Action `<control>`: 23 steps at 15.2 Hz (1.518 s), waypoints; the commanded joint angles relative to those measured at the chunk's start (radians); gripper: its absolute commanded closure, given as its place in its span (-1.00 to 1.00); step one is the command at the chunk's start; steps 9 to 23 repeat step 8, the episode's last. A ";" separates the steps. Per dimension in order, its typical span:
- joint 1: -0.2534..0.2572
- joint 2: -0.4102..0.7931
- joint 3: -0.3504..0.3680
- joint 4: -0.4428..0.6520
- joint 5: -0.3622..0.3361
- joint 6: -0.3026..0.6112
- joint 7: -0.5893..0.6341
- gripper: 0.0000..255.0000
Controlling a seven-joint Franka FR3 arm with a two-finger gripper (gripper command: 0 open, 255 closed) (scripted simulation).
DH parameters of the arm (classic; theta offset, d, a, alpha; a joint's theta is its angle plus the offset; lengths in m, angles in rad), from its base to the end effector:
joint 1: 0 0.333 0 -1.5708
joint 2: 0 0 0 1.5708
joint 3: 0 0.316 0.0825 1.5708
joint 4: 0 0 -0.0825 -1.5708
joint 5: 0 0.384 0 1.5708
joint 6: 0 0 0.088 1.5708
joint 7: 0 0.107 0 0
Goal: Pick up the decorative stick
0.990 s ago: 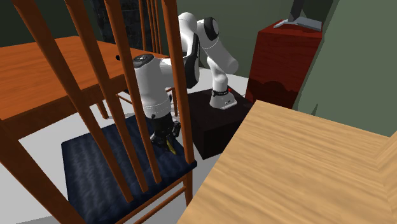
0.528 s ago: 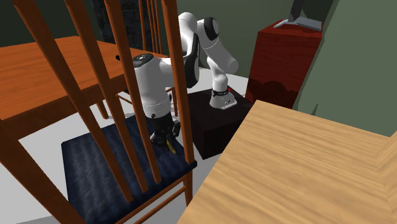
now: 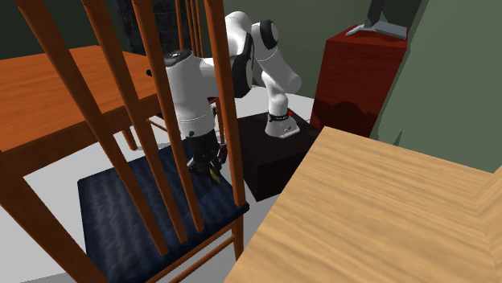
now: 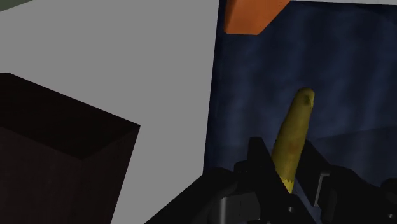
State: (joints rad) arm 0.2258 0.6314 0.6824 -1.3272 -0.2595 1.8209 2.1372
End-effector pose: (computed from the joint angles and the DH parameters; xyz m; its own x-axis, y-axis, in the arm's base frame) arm 0.5307 0.4694 0.4216 0.2995 -0.9480 -0.1076 -0.9485 -0.3080 0.0739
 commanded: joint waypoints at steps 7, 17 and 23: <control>0.013 -0.011 0.006 0.084 0.008 -0.090 -0.004 1.00; 0.013 -0.011 0.006 0.085 0.008 -0.091 -0.004 1.00; 0.013 -0.011 0.006 0.085 0.008 -0.091 -0.004 1.00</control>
